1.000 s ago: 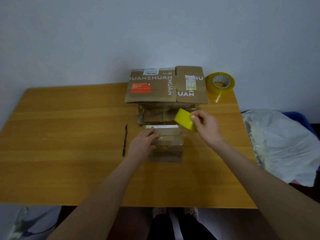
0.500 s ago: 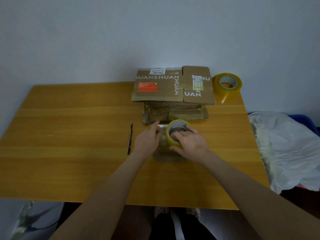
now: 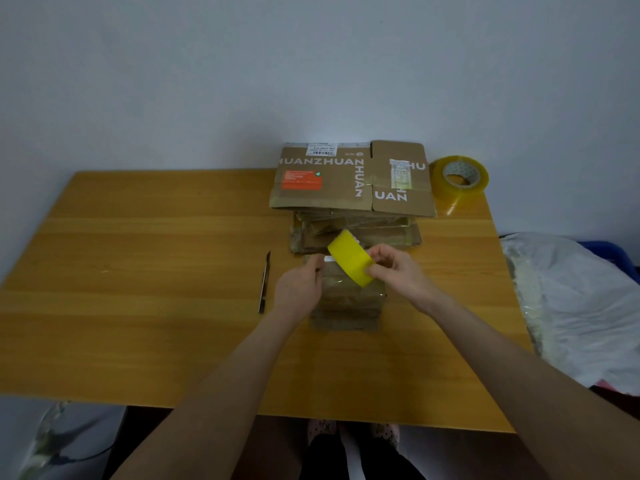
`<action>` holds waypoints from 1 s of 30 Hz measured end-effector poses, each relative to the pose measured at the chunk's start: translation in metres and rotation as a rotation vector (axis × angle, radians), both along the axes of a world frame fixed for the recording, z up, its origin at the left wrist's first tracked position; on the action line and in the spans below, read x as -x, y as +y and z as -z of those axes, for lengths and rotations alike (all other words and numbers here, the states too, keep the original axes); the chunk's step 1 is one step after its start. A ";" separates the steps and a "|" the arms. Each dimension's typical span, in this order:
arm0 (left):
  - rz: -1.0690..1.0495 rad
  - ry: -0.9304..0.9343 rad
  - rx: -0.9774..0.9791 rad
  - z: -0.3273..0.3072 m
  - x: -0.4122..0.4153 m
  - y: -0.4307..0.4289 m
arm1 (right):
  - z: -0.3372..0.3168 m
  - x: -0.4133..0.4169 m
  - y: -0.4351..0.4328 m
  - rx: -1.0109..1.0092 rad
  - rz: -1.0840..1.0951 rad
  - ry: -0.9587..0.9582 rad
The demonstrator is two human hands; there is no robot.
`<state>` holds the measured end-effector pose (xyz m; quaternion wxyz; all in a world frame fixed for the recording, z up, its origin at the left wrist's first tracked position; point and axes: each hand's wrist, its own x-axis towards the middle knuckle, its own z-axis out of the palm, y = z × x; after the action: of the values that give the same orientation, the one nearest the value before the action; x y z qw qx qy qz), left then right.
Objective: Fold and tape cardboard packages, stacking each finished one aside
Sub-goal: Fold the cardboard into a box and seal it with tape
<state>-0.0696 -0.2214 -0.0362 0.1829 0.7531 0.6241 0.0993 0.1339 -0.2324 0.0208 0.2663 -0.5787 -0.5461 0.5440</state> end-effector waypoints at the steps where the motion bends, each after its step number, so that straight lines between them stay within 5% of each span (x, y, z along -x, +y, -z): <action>1: -0.005 -0.001 0.005 0.000 0.000 0.000 | 0.001 0.001 0.000 -0.025 -0.032 -0.018; 7: 0.002 0.001 0.011 -0.006 -0.002 0.003 | 0.003 0.006 0.003 -0.095 -0.053 -0.048; 11: 0.021 -0.010 0.007 -0.006 0.000 0.001 | 0.006 0.002 0.004 -0.271 -0.159 -0.591; 15: -0.005 -0.133 0.020 -0.008 -0.002 -0.003 | 0.009 0.004 -0.003 -0.293 -0.291 -0.828; 19: -0.008 -0.340 0.036 -0.016 -0.012 -0.006 | 0.014 0.007 -0.005 -0.278 -0.328 -0.901; 30: -0.134 -0.493 0.049 -0.026 -0.028 0.004 | 0.003 0.006 0.004 -0.401 -0.421 -0.956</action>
<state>-0.0420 -0.2169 -0.0104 0.3407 0.6585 0.6113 0.2769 0.1277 -0.2282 0.0181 -0.0207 -0.5775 -0.8026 0.1479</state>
